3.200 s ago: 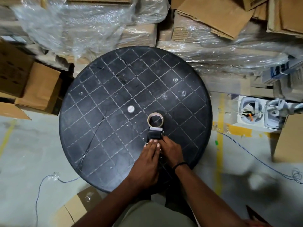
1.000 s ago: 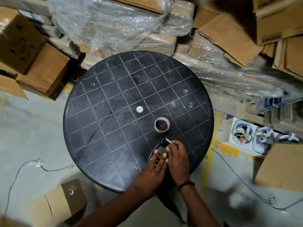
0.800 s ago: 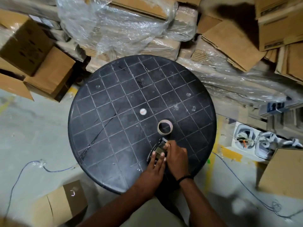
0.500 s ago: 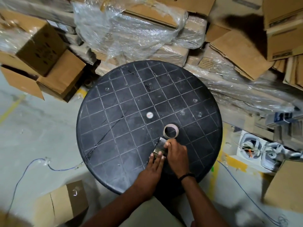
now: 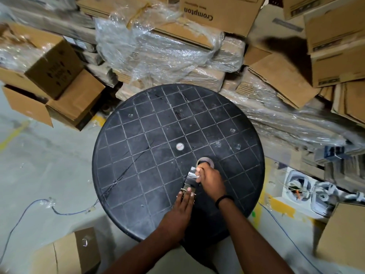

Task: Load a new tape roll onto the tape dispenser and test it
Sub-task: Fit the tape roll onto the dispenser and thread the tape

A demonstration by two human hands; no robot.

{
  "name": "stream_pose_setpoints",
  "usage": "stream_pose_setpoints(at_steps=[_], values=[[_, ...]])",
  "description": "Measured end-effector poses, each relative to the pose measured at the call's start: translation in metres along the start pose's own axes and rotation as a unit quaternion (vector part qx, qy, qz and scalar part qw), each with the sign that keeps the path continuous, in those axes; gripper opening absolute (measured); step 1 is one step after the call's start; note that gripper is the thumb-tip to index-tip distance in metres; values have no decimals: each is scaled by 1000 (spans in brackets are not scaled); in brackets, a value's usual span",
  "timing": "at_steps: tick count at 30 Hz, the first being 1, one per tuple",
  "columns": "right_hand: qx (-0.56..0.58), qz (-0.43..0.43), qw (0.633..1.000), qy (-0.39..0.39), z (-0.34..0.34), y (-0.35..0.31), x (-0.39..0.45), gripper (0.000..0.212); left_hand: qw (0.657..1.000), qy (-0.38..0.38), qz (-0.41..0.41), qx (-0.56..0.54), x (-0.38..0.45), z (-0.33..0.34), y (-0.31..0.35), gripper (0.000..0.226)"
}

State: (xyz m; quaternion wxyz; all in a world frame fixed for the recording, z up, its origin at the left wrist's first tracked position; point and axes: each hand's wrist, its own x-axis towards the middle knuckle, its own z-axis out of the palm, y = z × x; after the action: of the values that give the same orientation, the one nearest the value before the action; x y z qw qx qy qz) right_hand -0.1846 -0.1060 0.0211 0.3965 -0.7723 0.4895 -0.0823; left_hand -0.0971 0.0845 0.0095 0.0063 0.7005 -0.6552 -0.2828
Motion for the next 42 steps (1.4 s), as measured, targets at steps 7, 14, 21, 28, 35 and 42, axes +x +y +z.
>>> stream_pose_setpoints(at_steps=[7, 14, 21, 28, 35, 42], values=[[-88, 2, 995, 44, 5, -10, 1, 20, 999, 31, -15, 23, -5, -15, 23, 93], [-85, 30, 996, -27, 3, -10, 18, 18, 999, 25, -10, 43, -3, -2, 8, 92], [-56, 97, 994, 11, 9, -11, 26, 20, 998, -27, -37, 40, 13, -30, 11, 83], [-2, 122, 991, -50, 8, -5, 37, 18, 989, -91, -80, 89, 31, -37, 3, 112], [11, 138, 990, -41, 11, -11, 42, 25, 986, -90, -79, 115, 40, -34, -2, 106], [53, 165, 983, -63, 11, -4, 50, 24, 986, -75, -70, 129, 37, -35, -5, 88]])
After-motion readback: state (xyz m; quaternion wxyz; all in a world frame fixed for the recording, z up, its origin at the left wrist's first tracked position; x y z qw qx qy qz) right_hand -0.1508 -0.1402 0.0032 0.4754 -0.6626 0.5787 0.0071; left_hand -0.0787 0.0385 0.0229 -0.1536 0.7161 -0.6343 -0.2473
